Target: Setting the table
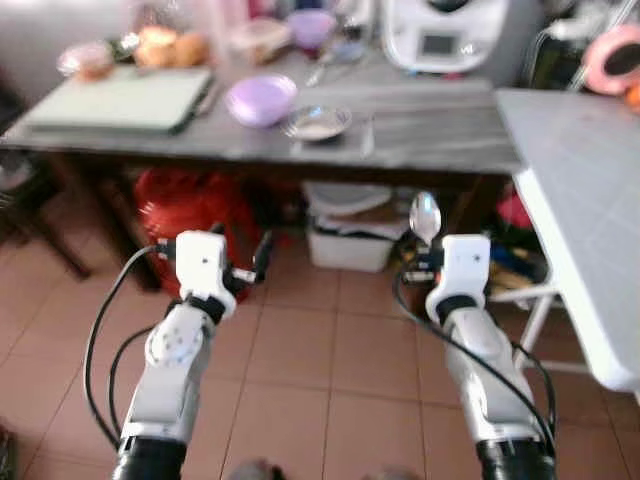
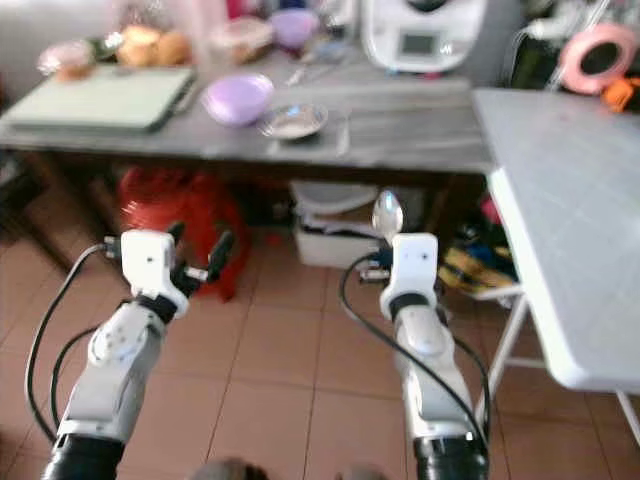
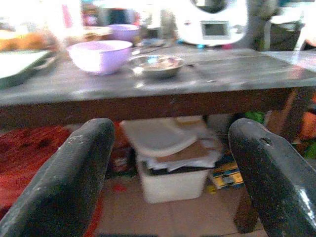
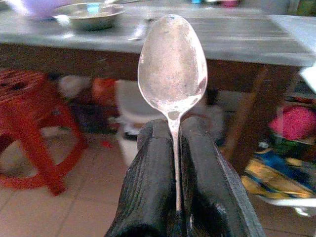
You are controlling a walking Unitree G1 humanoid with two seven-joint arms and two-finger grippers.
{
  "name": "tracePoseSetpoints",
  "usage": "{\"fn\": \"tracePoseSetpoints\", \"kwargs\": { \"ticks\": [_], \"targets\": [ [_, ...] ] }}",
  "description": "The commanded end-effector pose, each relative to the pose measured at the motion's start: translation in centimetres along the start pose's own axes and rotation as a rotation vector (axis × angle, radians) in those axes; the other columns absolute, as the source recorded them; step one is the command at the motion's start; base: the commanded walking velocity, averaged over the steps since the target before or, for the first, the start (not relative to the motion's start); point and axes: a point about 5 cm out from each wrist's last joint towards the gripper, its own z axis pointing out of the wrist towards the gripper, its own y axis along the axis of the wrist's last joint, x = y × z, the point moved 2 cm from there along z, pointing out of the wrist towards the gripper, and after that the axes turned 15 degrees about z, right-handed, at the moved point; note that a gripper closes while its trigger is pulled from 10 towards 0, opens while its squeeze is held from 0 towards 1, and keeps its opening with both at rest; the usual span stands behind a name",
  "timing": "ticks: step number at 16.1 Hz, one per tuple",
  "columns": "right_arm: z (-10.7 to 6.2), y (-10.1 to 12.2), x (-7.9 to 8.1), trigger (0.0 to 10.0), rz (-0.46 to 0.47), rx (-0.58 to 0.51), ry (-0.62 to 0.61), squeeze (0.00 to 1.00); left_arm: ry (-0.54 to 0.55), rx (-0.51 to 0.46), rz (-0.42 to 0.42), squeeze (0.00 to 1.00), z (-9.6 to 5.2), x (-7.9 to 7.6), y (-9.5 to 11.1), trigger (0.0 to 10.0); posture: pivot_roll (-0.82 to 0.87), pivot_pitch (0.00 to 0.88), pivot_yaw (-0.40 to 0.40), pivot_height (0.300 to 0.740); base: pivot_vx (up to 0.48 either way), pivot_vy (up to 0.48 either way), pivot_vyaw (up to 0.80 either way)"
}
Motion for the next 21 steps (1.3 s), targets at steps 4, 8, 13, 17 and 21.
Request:
{"fn": "tracePoseSetpoints", "kwargs": {
  "ticks": [4,8,13,17,21],
  "targets": [
    [-0.02,0.67,-0.73,10.0,0.003,-0.023,-0.020,0.00,-0.021,-0.029,0.001,0.00,0.40,-0.63,0.71,10.0,-0.05,0.000,0.026,0.740,0.480,0.000,0.00],
    [-0.03,0.66,-0.72,10.0,0.002,-0.023,-0.020,0.00,-0.022,-0.022,-0.007,0.00,0.47,-0.71,0.64,10.0,-0.06,0.000,0.027,0.740,0.477,0.000,0.00],
    [0.02,0.71,-0.74,10.0,0.001,-0.026,-0.019,0.00,-0.024,-0.015,-0.011,0.00,0.64,-0.81,0.61,10.0,-0.06,0.000,0.027,0.740,0.436,0.000,0.00],
    [0.06,0.74,-0.71,10.0,0.005,-0.028,-0.022,0.00,-0.025,-0.019,-0.009,0.00,0.67,-0.84,0.67,10.0,-0.06,0.000,0.027,0.740,0.435,0.000,0.00],
    [0.12,0.81,-0.80,10.0,0.018,-0.029,-0.030,0.00,-0.032,-0.026,-0.010,0.00,0.68,-0.94,0.82,10.0,-0.05,0.000,0.026,0.740,0.434,0.000,0.00]
  ]
}}
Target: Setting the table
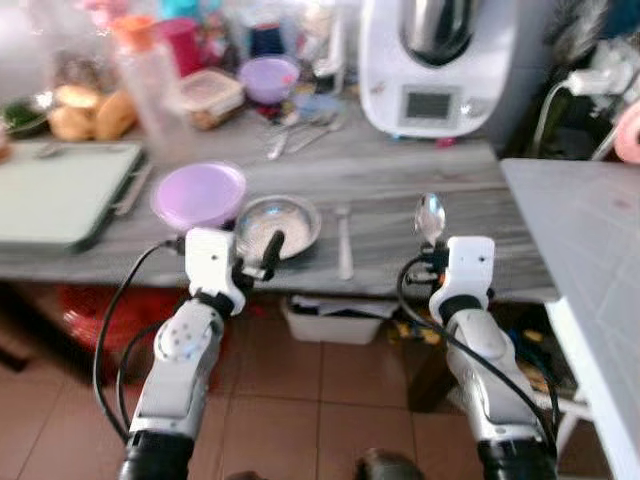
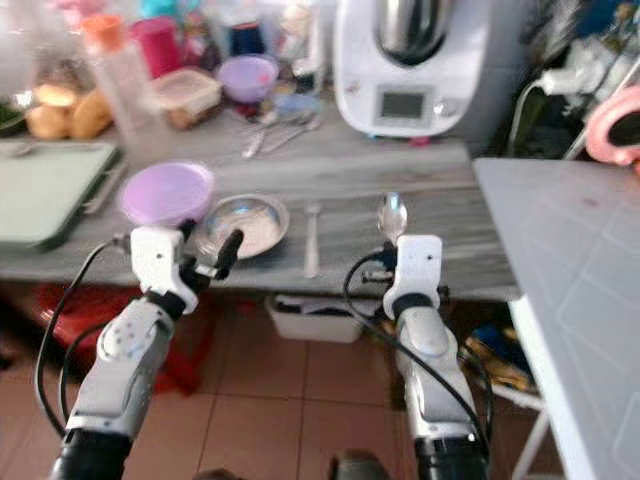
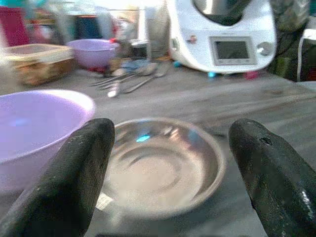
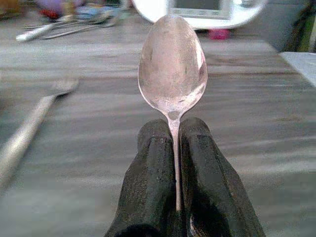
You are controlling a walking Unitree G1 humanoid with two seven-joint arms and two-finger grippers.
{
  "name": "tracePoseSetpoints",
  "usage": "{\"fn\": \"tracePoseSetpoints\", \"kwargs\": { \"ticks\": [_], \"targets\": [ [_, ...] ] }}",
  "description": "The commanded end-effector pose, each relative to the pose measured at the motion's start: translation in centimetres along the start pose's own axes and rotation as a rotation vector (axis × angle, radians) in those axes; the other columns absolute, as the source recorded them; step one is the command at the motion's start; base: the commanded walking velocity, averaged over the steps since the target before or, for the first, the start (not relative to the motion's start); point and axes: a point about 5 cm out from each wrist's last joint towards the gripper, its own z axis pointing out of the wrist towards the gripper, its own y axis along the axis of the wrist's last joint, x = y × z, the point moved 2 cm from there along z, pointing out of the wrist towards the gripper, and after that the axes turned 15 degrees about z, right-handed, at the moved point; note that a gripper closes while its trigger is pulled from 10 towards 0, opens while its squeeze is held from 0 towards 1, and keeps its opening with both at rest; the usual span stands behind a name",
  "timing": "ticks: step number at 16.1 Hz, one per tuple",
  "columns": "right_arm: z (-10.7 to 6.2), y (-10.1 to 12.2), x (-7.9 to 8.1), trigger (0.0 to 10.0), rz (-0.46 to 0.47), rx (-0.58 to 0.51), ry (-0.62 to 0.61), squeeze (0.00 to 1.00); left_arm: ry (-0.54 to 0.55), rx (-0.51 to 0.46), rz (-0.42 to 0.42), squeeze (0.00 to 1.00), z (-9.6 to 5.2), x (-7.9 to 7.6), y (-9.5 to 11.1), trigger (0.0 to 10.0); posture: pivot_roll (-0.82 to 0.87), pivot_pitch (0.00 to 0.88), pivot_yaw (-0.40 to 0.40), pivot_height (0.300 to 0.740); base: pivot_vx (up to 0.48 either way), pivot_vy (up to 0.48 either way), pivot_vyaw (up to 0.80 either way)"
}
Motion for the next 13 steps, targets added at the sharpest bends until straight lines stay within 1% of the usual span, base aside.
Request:
{"fn": "tracePoseSetpoints", "kwargs": {
  "ticks": [1,4,6,7,9,10,11,13],
  "targets": [
    [0.1,0.5,-0.5,10.0,0.001,-0.019,-0.016,0.00,-0.008,-0.009,0.000,0.00,0.1,-0.2,0.3,10.0,-0.05,0.000,0.027,0.740,0.364,0.000,0.00],
    [0.1,0.5,-0.5,10.0,0.002,-0.020,-0.020,0.00,0.017,-0.039,0.000,0.00,-0.3,0.5,0.8,10.0,-0.05,0.000,0.027,0.740,0.000,0.000,0.00],
    [0.0,0.5,-0.5,10.0,0.006,-0.021,-0.023,0.00,0.008,-0.056,-0.003,0.00,-0.6,0.5,1.2,10.0,-0.05,0.000,0.027,0.740,0.000,0.000,0.00],
    [0.1,0.5,-0.5,10.0,0.010,-0.021,-0.023,0.00,0.002,-0.056,0.009,0.00,-0.9,0.6,1.3,10.0,-0.05,0.000,0.028,0.740,0.000,0.000,0.00],
    [0.2,0.4,-0.3,10.0,0.033,-0.011,-0.018,0.00,-0.038,-0.047,0.052,0.00,-2.2,1.0,1.0,10.0,-0.05,0.000,0.031,0.740,0.000,0.000,0.00],
    [0.3,0.4,-0.3,10.0,0.049,-0.005,-0.016,0.00,-0.046,-0.028,0.064,0.00,-2.8,1.3,0.5,10.0,-0.04,0.000,0.031,0.740,0.000,0.000,0.00],
    [0.6,0.2,-0.2,10.0,0.126,0.014,-0.029,0.00,-0.055,-0.002,0.079,0.00,-3.7,1.8,-0.1,10.0,-0.03,0.000,0.032,0.740,0.000,0.000,0.00],
    [1.0,0.1,0.2,10.0,0.178,0.033,-0.031,0.00,-0.058,0.006,0.085,0.00,-4.1,2.0,-0.1,10.0,-0.02,0.000,0.030,0.740,0.000,0.000,0.00]
  ]
}}
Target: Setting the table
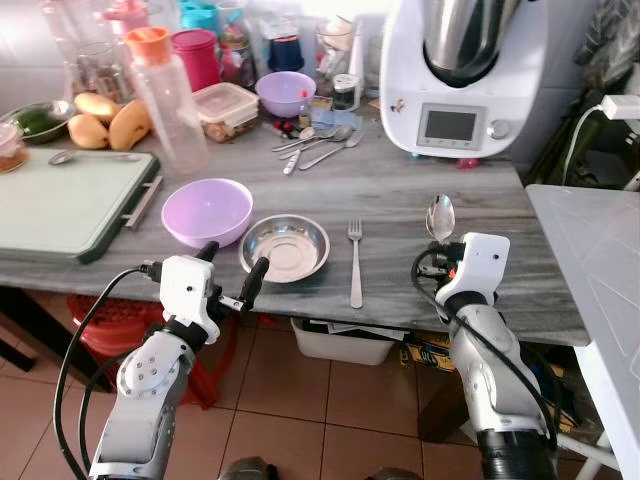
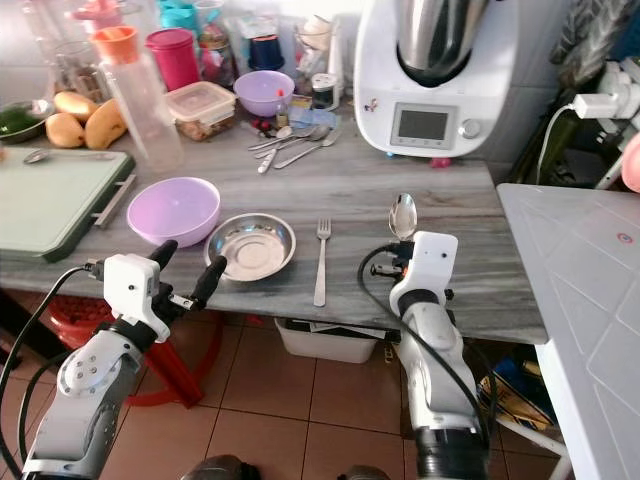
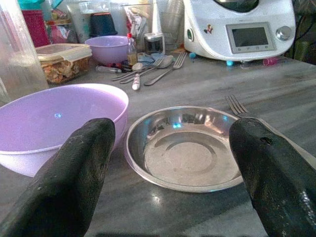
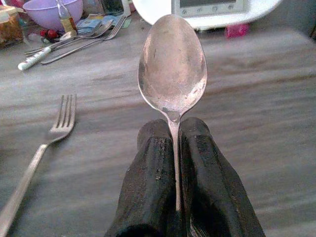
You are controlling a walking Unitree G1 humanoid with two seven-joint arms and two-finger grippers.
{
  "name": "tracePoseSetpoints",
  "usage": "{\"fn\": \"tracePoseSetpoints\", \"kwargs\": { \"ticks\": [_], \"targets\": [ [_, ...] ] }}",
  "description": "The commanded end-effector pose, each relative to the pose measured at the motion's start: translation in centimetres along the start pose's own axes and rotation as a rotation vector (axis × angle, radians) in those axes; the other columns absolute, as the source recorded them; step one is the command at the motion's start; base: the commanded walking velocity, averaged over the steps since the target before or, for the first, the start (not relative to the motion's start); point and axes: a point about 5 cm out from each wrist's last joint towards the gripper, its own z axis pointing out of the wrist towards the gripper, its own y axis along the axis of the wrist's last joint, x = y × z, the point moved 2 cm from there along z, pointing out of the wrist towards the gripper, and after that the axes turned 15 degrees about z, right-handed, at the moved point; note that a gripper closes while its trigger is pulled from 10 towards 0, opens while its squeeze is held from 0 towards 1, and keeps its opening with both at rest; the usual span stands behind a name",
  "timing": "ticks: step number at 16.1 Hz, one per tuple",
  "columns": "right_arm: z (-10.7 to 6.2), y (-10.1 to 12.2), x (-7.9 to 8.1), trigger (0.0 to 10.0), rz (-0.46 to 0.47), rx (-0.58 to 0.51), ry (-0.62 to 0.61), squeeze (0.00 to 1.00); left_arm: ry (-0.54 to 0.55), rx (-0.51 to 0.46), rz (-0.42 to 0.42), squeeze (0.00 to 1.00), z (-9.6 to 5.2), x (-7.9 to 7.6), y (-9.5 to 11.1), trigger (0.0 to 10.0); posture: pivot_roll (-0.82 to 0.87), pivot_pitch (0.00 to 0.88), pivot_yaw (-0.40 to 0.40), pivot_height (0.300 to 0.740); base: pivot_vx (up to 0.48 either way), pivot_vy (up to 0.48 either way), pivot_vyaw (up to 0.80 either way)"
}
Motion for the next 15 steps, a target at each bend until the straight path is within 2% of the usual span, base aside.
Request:
{"fn": "tracePoseSetpoints", "kwargs": {
  "ticks": [1,5,8,11,15],
  "targets": [
    [0.5,-0.5,1.0,10.0,0.058,0.039,0.013,0.00,-0.009,-0.022,0.008,0.00,0.1,0.2,0.8,10.0,-0.02,0.000,0.030,0.740,0.000,0.000,0.00],
    [1.3,-1.9,3.0,10.0,0.136,0.128,0.051,0.00,-0.045,-0.016,0.001,0.00,-0.2,-0.2,0.7,10.0,0.00,0.000,0.030,0.740,0.000,0.000,0.00],
    [1.9,-2.2,3.5,10.0,0.156,0.155,0.046,0.00,-0.045,-0.011,0.002,0.00,-0.4,-0.1,0.8,10.0,0.01,0.000,0.029,0.740,0.000,0.000,0.00],
    [2.5,-2.5,4.0,10.0,0.217,0.191,0.025,0.00,-0.056,-0.008,0.002,0.00,-0.6,-0.2,0.9,10.0,0.02,0.000,0.032,0.740,0.000,0.000,0.00],
    [1.9,-3.9,4.2,10.0,0.257,0.248,0.004,0.00,-0.064,-0.002,0.002,0.00,-0.7,-0.3,1.0,10.0,0.03,0.009,0.034,0.740,0.000,0.000,0.00]
  ]
}}
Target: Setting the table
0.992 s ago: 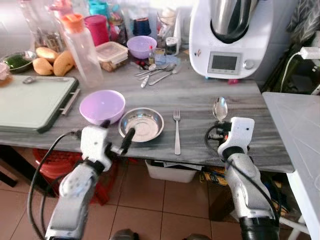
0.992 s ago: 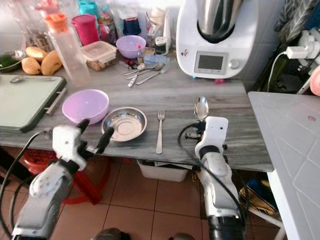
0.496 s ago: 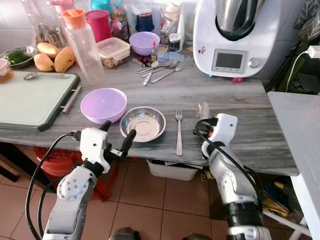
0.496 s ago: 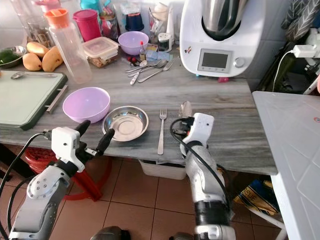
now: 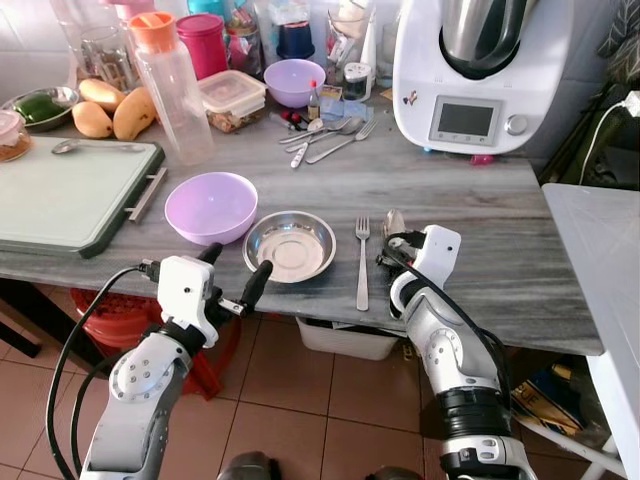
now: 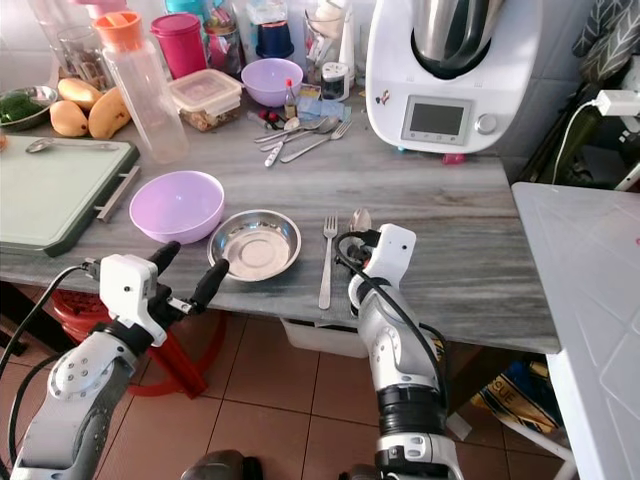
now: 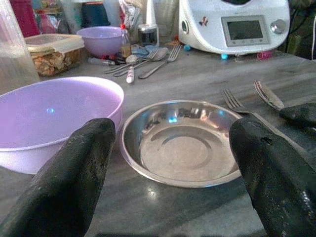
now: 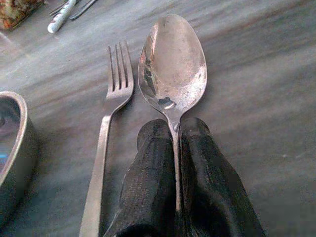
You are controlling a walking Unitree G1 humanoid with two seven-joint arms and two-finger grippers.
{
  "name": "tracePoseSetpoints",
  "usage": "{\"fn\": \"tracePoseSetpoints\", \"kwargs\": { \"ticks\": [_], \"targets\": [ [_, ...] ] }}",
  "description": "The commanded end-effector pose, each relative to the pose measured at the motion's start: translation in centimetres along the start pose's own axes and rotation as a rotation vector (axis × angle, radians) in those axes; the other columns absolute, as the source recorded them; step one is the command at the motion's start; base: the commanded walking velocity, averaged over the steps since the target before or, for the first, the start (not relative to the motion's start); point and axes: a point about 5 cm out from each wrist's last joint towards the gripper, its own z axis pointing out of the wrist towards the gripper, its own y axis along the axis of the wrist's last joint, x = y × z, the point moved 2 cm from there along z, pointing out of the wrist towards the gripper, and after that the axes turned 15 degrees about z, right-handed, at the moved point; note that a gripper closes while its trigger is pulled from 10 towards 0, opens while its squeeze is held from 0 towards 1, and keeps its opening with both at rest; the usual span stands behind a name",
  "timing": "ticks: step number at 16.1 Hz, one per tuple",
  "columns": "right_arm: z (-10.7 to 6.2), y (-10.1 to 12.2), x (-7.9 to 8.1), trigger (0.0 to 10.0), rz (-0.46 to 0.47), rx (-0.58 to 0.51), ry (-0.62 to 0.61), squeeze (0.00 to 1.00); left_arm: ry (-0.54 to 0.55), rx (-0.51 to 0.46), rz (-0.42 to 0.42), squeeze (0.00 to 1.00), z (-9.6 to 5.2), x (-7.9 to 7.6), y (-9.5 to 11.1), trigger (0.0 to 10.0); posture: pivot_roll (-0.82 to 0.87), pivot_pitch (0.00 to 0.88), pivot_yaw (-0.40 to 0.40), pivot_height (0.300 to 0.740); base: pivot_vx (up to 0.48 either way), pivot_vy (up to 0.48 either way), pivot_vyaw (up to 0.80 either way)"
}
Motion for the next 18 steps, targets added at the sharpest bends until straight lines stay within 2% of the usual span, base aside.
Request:
{"fn": "tracePoseSetpoints", "kwargs": {
  "ticks": [1,7,18],
  "targets": [
    [-0.1,-0.8,-0.2,10.0,0.013,0.032,-0.017,0.00,-0.011,0.000,0.009,0.00,-0.1,-0.1,0.2,10.0,0.02,0.011,0.034,0.740,0.000,0.000,0.00],
    [0.3,-0.1,-0.8,10.0,0.025,0.013,-0.054,0.00,-0.020,0.004,-0.001,0.00,0.1,-0.5,0.3,10.0,0.02,0.014,0.036,0.740,0.000,0.000,0.00],
    [1.7,0.5,-0.1,10.0,-0.001,0.014,-0.041,0.00,-0.023,0.006,-0.010,0.00,0.2,-0.9,0.3,10.0,0.02,0.017,0.031,0.740,0.000,0.000,0.00]
  ]
}}
